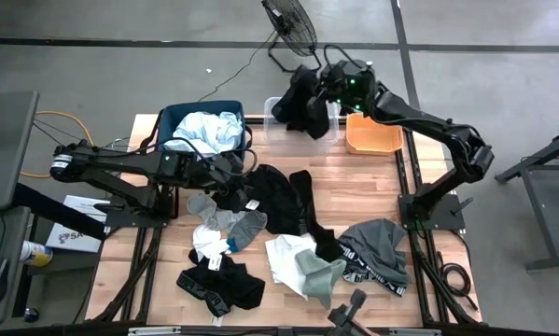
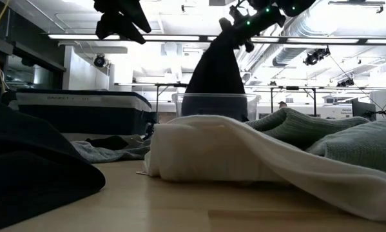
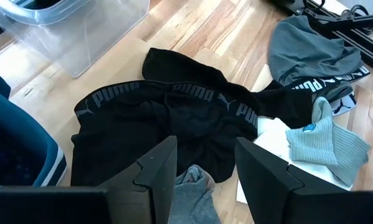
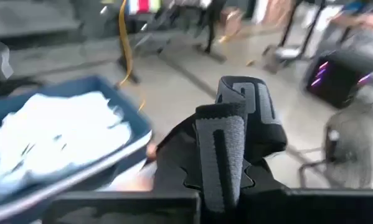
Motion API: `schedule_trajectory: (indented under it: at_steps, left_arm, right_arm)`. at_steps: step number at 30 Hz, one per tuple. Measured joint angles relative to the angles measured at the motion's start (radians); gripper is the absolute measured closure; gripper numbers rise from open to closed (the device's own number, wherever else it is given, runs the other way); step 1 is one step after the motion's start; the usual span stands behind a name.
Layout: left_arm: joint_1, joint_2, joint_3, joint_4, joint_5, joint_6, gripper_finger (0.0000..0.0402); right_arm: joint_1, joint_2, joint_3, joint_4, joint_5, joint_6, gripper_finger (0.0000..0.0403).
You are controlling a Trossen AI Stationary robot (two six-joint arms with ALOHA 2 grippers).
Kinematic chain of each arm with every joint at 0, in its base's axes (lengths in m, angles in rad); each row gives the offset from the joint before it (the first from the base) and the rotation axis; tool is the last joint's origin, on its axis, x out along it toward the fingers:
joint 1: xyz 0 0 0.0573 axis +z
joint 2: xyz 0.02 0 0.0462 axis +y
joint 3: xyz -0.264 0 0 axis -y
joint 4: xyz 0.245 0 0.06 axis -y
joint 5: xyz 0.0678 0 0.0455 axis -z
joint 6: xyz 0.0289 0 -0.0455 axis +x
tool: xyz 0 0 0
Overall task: Pick & Place Cloths
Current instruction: Put the top right black boxer short into the transparent bin
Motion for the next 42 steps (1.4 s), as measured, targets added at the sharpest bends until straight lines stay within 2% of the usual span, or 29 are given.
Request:
schedule_trajectory:
  at_steps: [8,13,17,21,29,34,42]
  left_arm:
    - [0.000,0.000,0.000,-0.001,0.000,-0.001,0.0243]
    - [0.000,0.000,0.000,-0.001,0.000,0.000,0.0243]
    - [0.000,0.000,0.000,0.001,0.000,0.000,0.0243]
    - [0.000,0.000,0.000,0.000,0.000,0.001,0.0243]
    - [0.000,0.000,0.000,0.000,0.000,0.003,0.0243]
    - [0.000,0.000,0.000,0.000,0.000,0.003,0.0243]
    - [0.000,0.000,0.000,-0.001,0.001,0.003,0.0243]
  right_arm:
    - [-0.001,-0.001,-0.001,-0.171,-0.124,-0.007,0.0399]
    - [-0.003,0.016,-0.001,-0.239,-0.109,-0.027,0.0399]
    - [-0.003,0.042,-0.001,-0.280,-0.059,0.023,0.0399]
    - [-0.003,0.072,-0.001,-0.326,-0.066,0.096,0.0399]
    - [0.007,0.082,-0.001,-0.378,-0.060,0.140,0.0390]
    - [0.006,0.081,-0.001,-0.379,-0.073,0.189,0.0343]
    - [0.006,0.041,-0.001,-0.375,-0.096,0.277,0.0199]
